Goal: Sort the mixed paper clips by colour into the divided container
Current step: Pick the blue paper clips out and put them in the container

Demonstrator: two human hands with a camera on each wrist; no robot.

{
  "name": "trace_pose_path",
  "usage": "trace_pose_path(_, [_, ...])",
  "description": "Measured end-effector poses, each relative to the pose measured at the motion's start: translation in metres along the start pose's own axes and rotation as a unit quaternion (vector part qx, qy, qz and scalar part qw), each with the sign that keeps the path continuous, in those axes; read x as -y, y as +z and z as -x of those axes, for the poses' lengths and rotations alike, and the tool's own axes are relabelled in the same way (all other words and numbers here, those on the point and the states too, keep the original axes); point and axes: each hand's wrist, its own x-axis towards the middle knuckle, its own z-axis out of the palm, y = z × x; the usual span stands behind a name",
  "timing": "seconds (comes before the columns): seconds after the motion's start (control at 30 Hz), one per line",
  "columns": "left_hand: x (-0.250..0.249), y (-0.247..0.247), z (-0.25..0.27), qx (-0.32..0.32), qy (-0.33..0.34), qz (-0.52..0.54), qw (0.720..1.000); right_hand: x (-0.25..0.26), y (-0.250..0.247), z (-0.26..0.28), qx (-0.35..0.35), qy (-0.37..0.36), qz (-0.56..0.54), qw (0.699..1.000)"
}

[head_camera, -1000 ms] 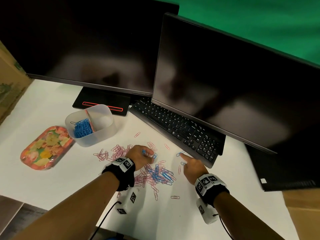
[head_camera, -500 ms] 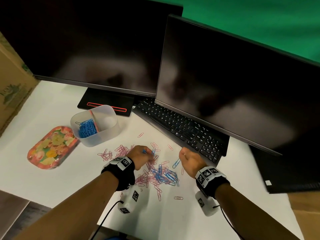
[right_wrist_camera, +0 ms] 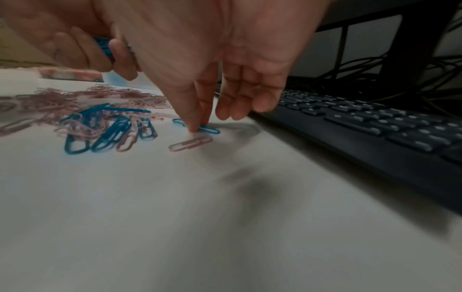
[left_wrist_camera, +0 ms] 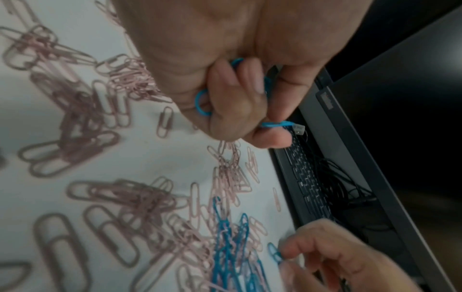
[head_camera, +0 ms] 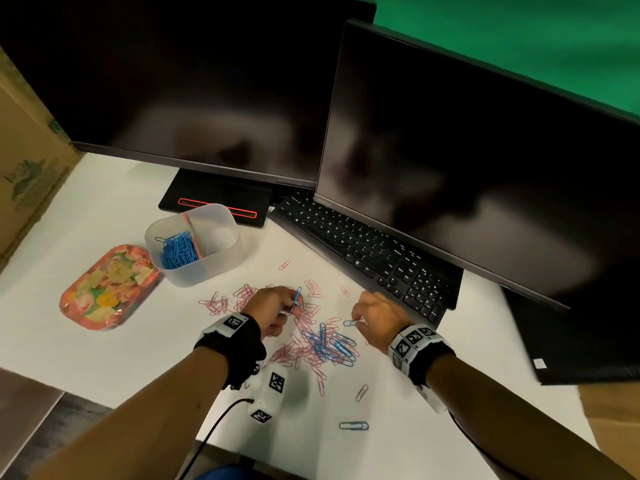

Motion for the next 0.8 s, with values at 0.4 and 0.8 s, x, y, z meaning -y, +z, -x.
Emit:
trace_pose_path(0.4, [0.004, 0.007, 0.006, 0.02, -0.038, -0.001, 0.999, 0.007, 0.011, 0.038, 0.02, 0.037, -0.294, 0.955])
trace_pose_path(0.8, [0.014, 0.019, 0.013, 0.034, -0.086, 0.006, 0.996, 0.05, 0.053, 0.122, 0.089, 0.116, -0.503, 0.852])
